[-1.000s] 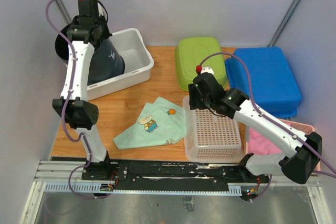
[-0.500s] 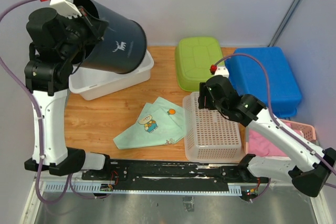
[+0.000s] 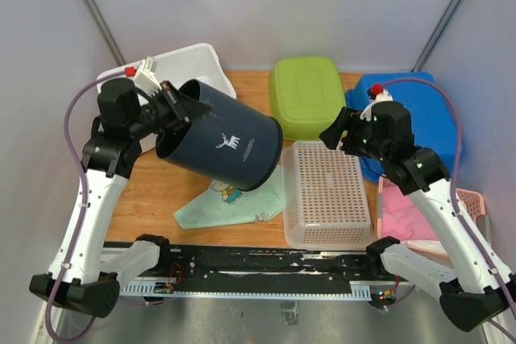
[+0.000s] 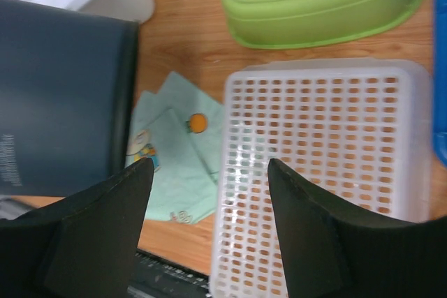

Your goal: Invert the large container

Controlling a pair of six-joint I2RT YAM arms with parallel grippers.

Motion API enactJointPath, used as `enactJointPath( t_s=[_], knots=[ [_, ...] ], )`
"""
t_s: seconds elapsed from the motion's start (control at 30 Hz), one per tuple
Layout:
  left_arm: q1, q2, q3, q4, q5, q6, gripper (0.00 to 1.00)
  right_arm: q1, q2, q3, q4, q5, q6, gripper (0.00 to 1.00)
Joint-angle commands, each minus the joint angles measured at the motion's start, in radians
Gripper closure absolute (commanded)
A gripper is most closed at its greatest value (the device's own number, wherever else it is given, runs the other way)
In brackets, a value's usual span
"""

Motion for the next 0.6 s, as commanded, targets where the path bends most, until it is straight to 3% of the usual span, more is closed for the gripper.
enactJointPath(
  t_s=[0.0,0.17,0.4,0.57],
  knots=[
    [0.003,-0.163,-0.167,0.422,0.066,-0.195,1.0,-0.082,0.02,-0.031,0.143,-0.368,0.074,0.3],
    [0.003,-0.219,-0.304,0.496,0.067,-0.264,1.0,-0.107,0.074,-0.151,0.355,-0.581,0.191,0.28],
    [0.003,-0.222,-0.287,0.481,0.069,-0.267,1.0,-0.103,0.211,-0.353,0.83,-0.87,0.436,0.29],
    [0.003,-0.222,-0.286,0.478,0.069,-0.267,1.0,-0.076,0.266,-0.423,1.13,-0.949,0.588,0.35]
  ],
)
